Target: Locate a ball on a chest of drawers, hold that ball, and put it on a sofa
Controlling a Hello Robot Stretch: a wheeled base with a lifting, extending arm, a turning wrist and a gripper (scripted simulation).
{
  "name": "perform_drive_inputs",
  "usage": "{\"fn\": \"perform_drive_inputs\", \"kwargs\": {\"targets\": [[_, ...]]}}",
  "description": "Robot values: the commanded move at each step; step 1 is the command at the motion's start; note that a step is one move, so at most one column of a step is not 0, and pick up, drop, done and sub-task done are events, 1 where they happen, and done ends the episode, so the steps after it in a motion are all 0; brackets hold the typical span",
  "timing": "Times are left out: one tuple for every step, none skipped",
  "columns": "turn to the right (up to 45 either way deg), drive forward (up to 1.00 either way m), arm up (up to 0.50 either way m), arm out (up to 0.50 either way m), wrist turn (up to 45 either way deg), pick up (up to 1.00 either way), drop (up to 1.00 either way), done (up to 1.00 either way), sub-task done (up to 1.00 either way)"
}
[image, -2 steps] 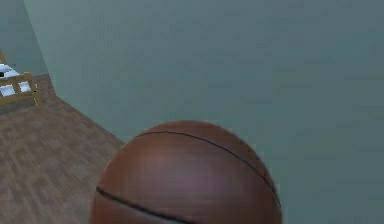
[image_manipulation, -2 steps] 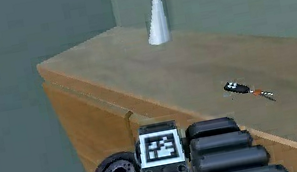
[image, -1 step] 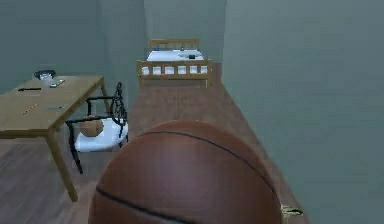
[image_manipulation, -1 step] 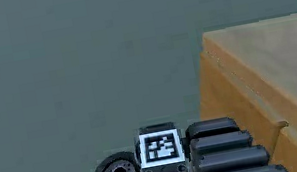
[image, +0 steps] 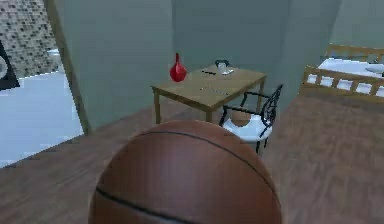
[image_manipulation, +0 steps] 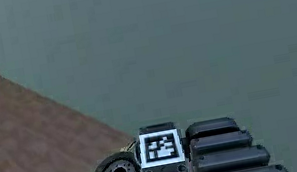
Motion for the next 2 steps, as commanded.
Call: {"fn": "perform_drive_inputs", "kwargs": {"targets": [[-39.0, 0.0, 0.0, 0.0, 0.0, 0.0, 0.0, 0.0, 0.0], [0.0, 1.0, 0.0, 0.0, 0.0, 0.0, 0.0, 0.0, 0.0]]}}
